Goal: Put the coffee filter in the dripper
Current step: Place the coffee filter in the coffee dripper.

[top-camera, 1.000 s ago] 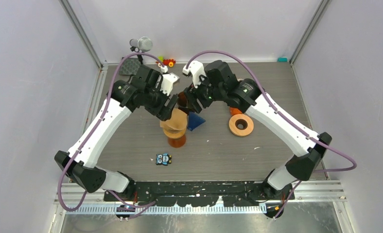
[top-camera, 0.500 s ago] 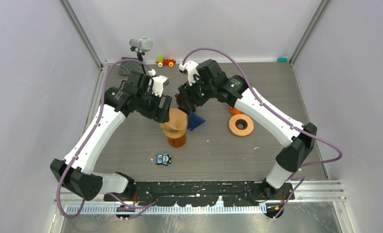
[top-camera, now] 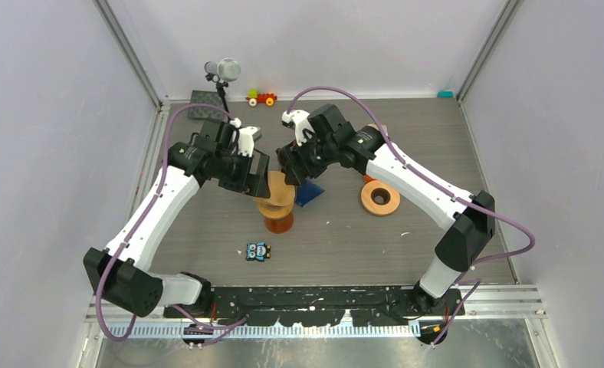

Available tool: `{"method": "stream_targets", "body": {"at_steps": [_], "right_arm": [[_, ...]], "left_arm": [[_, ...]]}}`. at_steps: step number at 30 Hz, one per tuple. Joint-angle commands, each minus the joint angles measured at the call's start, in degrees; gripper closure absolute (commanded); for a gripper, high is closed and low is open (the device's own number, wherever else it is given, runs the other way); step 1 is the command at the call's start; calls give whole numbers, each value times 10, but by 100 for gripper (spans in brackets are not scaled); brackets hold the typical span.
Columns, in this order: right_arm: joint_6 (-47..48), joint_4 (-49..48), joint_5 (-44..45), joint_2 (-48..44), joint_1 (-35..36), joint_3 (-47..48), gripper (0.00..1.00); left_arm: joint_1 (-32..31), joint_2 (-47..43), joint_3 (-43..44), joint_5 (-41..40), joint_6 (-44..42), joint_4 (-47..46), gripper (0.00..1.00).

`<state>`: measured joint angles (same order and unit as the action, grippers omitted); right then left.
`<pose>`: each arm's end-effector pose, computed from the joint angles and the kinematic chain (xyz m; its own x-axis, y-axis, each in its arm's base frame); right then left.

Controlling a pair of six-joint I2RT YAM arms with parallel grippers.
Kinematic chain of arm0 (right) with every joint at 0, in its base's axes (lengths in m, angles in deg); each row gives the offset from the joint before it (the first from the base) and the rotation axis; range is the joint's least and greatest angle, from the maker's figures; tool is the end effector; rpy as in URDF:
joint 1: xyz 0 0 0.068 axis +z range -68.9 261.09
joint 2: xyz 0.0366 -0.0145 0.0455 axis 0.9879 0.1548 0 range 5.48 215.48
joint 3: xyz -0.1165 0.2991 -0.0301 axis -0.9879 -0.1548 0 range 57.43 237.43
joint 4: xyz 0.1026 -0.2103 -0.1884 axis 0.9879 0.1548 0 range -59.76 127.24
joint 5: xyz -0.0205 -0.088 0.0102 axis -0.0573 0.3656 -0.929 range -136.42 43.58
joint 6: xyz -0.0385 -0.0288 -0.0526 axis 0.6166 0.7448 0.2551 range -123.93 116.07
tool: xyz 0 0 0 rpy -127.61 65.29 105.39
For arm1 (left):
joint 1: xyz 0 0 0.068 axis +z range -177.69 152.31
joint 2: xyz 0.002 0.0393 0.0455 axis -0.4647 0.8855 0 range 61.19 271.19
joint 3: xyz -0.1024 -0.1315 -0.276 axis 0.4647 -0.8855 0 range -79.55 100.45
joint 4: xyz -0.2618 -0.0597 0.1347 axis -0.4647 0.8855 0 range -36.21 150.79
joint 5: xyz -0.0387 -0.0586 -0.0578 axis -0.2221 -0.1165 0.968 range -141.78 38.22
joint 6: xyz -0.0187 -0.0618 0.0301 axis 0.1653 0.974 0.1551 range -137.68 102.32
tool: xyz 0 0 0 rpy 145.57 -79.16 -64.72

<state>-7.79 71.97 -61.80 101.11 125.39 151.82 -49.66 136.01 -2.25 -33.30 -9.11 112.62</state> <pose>0.2996 0.3141 0.3917 -0.5415 -0.4377 -0.7177 -0.7775 0.5855 0.2296 0.2645 -0.1268 0.3819 -0.8406 0.1867 -0.5085 0.3968 0.8512 -0.3435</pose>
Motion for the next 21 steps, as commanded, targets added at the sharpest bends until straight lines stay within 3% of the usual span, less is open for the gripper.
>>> {"method": "stream_targets", "body": {"at_steps": [1, 21], "right_arm": [[-14, -30, -22, -2, -1, 3, 31], [-24, -20, -27, 51, -1, 17, 33]], "left_arm": [[4, -24, -14, 20, 11, -29, 18], [6, 8, -31, 16, 10, -44, 21]]}}
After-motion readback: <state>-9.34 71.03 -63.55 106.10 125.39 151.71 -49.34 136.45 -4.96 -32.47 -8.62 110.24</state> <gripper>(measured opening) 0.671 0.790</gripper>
